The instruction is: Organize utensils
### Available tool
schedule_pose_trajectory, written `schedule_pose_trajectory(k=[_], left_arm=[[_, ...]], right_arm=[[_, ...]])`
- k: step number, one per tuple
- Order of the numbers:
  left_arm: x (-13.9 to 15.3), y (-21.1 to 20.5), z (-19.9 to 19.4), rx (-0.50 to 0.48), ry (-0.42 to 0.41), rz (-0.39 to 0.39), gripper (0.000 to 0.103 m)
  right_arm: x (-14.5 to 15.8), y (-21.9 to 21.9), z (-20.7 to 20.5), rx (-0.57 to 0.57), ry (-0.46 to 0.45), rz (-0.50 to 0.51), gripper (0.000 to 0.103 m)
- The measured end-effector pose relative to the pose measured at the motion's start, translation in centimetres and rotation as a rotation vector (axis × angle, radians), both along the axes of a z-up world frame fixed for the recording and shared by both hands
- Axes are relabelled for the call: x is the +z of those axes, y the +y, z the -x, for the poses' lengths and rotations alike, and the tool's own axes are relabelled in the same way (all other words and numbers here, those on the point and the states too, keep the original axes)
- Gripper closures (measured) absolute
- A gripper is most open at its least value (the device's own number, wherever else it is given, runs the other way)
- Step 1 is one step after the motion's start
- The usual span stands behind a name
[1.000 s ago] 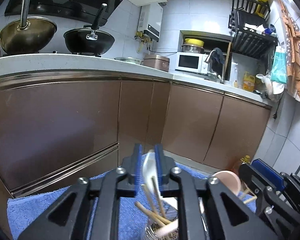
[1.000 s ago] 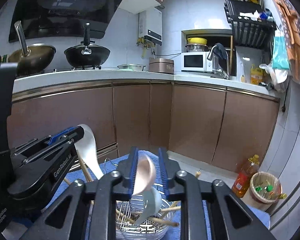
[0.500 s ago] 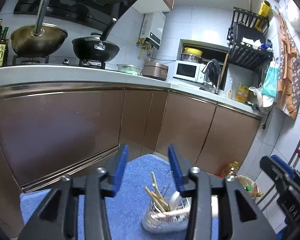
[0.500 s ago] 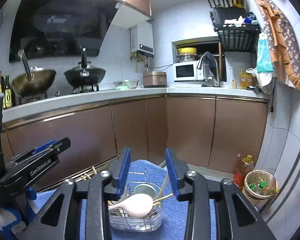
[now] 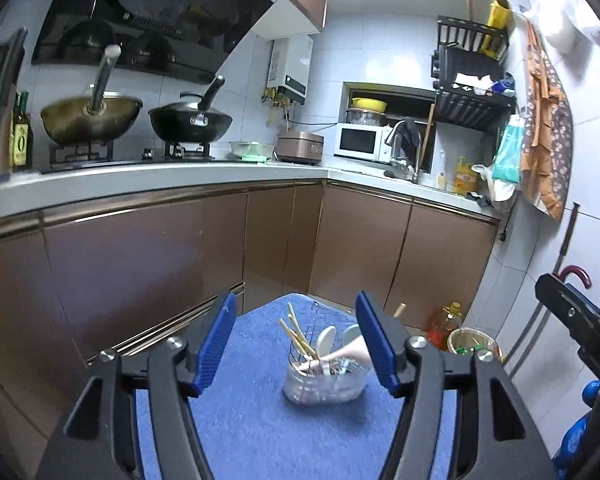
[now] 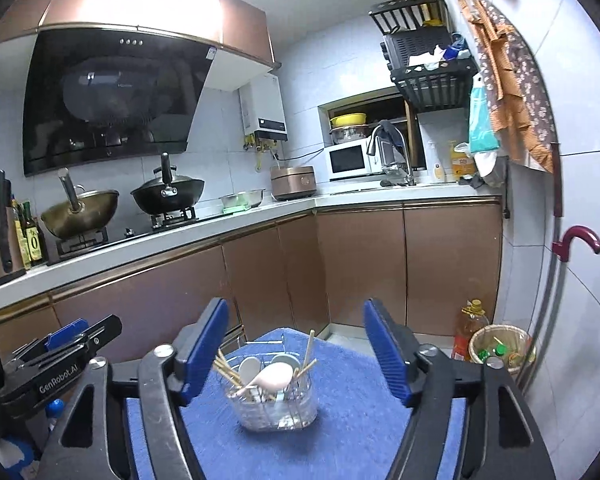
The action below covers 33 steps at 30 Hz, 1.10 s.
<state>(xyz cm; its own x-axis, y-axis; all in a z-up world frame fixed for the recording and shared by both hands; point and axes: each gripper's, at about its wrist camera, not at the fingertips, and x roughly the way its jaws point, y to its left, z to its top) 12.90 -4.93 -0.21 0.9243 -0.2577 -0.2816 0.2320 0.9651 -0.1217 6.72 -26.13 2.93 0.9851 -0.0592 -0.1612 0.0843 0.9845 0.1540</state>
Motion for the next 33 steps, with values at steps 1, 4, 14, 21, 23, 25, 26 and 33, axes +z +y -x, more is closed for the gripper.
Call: schedule_pose_trajectory(k=[1, 4, 14, 21, 23, 25, 26, 33], left_arm=[[0.1, -0.1, 0.9, 0.006, -0.007, -0.006, 0.042], [0.4, -0.4, 3.9, 0.037, -0.046, -0.049, 0.04], [1.1, -1.2, 9.9, 0.119, -0.12, -0.122, 0.032], [1.6, -1.3, 11.8, 0.146, -0.162, -0.146, 0.03], [1.7, -1.3, 12.3, 0.144, -0.179, -0.146, 0.03], [1.8, -1.4, 12.6, 0.146, -0.196, -0.152, 0.03], [1.8, -1.3, 12.8, 0.151, -0.207, -0.156, 0.03], [2.0, -1.1, 13.3, 0.171, -0.244, -0.161, 0.03]], right_arm=[[0.1, 0.0, 0.6, -0.002, -0.002, -0.001, 0.029], [0.0, 0.2, 2.9, -0.014, -0.002, 0.002, 0.02], [-0.2, 0.3, 7.9, -0.071, -0.023, 0.028, 0.0], [0.4, 0.5, 9.8, -0.107, -0.056, 0.061, 0.0], [0.5, 0.6, 10.2, -0.11, -0.064, 0.067, 0.0], [0.5, 0.6, 10.5, -0.117, -0.074, 0.069, 0.0], [0.5, 0.6, 10.6, -0.123, -0.079, 0.074, 0.0], [0.7, 0.6, 11.3, -0.186, -0.116, 0.115, 0.0]])
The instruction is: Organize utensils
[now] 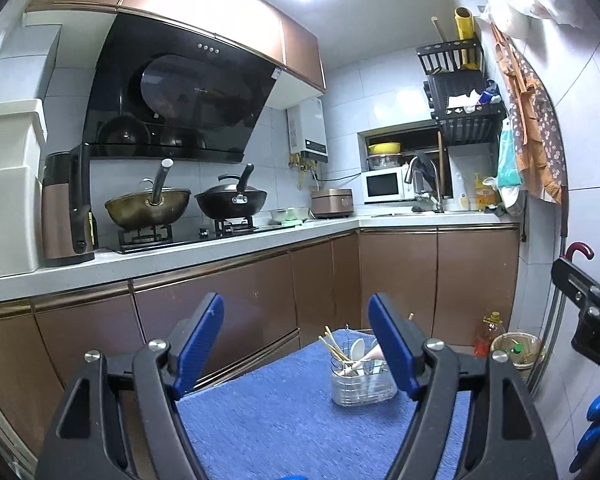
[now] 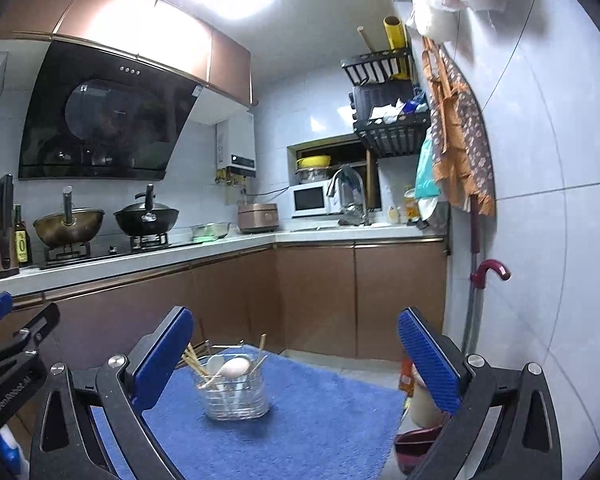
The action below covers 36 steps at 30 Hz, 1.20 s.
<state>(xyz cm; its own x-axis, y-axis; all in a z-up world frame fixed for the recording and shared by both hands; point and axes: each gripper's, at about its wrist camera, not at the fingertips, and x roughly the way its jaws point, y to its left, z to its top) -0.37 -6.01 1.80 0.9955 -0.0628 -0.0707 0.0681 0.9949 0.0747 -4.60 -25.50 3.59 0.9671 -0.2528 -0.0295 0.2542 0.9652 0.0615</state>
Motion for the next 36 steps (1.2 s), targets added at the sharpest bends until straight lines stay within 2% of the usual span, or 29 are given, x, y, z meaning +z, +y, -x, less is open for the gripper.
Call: schedule_pose_trajectory(k=[10, 36], left_arm=[[-0.3, 0.6, -0.1, 0.011, 0.0, 0.01, 0.03], [-0.8, -0.1, -1.5, 0.021, 0.035, 0.012, 0.03]], right_arm=[[-0.3, -0.3, -0.5, -0.042, 0.008, 0.017, 0.0], [-1.0, -0.4, -1.7, -0.05, 0.049, 0.018, 0.0]])
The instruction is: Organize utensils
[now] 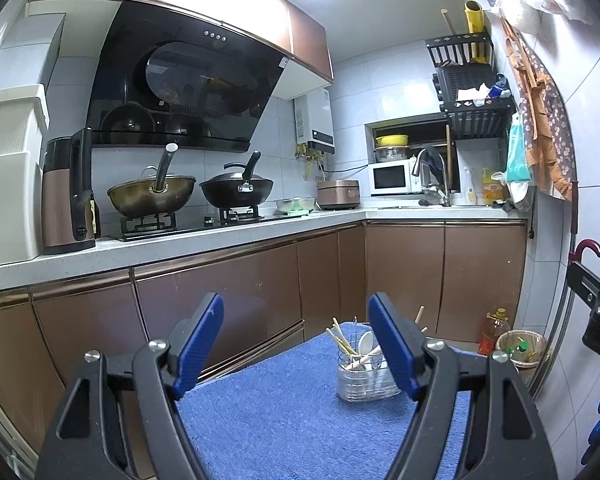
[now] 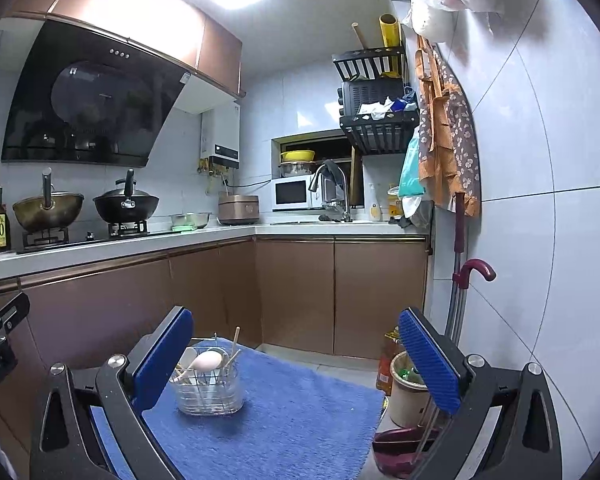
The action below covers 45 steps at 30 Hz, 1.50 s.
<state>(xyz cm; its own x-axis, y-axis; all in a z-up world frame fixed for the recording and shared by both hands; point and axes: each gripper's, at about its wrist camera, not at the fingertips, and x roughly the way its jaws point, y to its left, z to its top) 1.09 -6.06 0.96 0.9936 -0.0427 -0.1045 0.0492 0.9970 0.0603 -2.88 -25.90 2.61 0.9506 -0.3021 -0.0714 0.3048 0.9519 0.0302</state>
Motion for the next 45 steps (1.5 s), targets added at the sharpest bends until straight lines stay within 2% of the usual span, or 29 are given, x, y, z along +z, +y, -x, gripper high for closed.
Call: schedule_pose_trajectory(k=[45], left_arm=[[-0.19, -0.22, -0.28, 0.006, 0.003, 0.006, 0.029]], right_arm=[[-0.47, -0.05, -0.61, 0.002, 0.021, -0.008, 0.0]])
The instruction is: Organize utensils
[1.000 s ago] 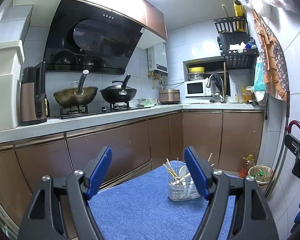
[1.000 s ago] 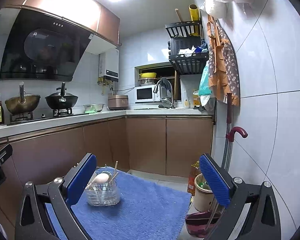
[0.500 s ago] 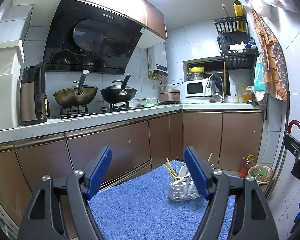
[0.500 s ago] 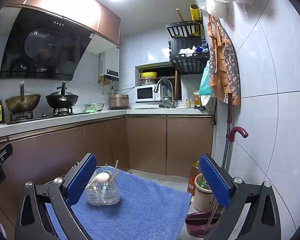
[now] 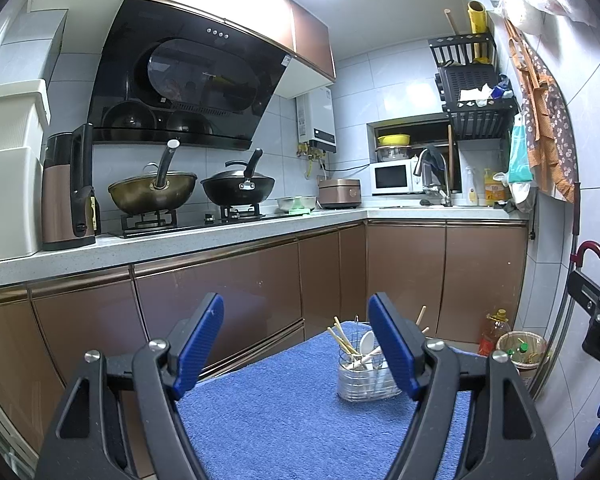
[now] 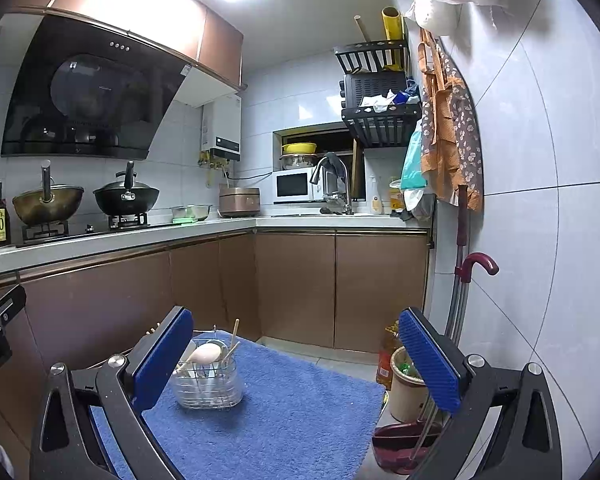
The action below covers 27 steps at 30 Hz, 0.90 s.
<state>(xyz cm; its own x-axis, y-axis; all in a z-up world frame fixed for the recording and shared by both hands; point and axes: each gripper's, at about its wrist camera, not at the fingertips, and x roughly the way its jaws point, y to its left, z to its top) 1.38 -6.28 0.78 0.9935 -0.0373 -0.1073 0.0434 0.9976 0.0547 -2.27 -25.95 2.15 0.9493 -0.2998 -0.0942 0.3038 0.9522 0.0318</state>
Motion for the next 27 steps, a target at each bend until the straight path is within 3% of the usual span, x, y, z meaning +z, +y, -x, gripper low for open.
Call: schedule_pose_trajectory(k=[16, 27], left_arm=[[-0.1, 0.2, 0.0, 0.004, 0.002, 0.002, 0.029], [-0.2, 0.3, 0.1, 0.006, -0.003, 0.001, 0.03]], right_arm=[[-0.4, -1.1, -0.7, 0.098, 0.035, -0.042, 0.0], [-0.3, -1.1, -0.8, 0.108, 0.038, -0.038, 0.0]])
